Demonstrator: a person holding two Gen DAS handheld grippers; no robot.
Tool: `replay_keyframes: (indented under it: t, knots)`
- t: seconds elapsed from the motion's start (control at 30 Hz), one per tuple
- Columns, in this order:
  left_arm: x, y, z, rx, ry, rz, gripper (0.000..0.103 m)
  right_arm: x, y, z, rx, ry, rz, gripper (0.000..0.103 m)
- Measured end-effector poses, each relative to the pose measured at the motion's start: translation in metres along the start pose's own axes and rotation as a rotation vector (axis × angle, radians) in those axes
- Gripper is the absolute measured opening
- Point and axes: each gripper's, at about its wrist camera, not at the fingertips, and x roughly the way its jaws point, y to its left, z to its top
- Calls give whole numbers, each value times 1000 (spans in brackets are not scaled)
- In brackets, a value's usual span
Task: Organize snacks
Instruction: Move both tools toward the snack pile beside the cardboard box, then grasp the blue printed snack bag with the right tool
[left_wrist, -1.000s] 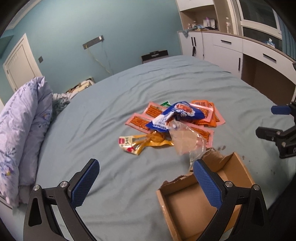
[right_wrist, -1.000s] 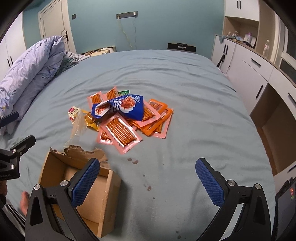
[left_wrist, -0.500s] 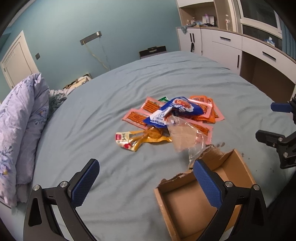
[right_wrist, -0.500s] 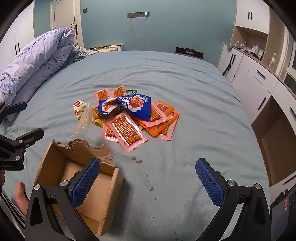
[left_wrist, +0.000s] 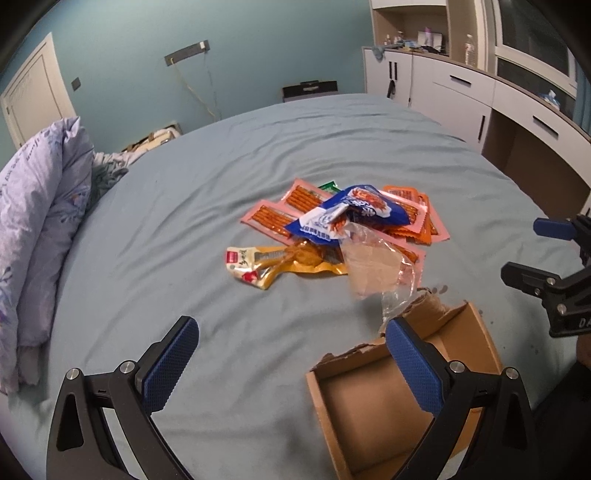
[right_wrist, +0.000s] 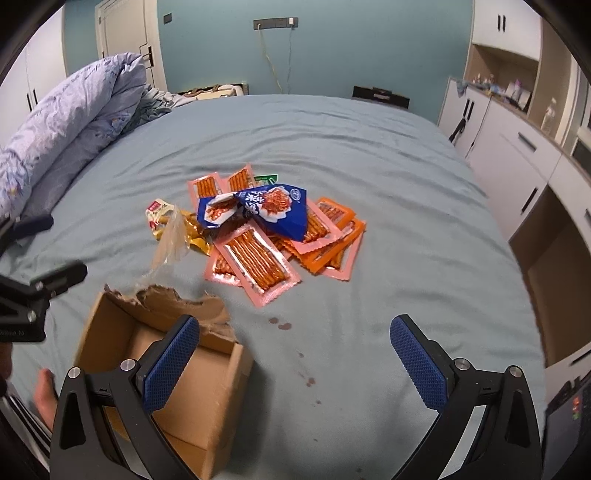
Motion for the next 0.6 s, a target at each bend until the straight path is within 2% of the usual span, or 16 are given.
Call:
replay_keyframes:
  t: [0.37, 0.6]
  knots:
    - [11, 7, 2, -40, 42, -8, 103, 23, -6, 25, 68, 20, 63, 103]
    - [24, 6, 3, -24, 74, 7, 103, 51, -14, 48, 110, 45, 81, 103]
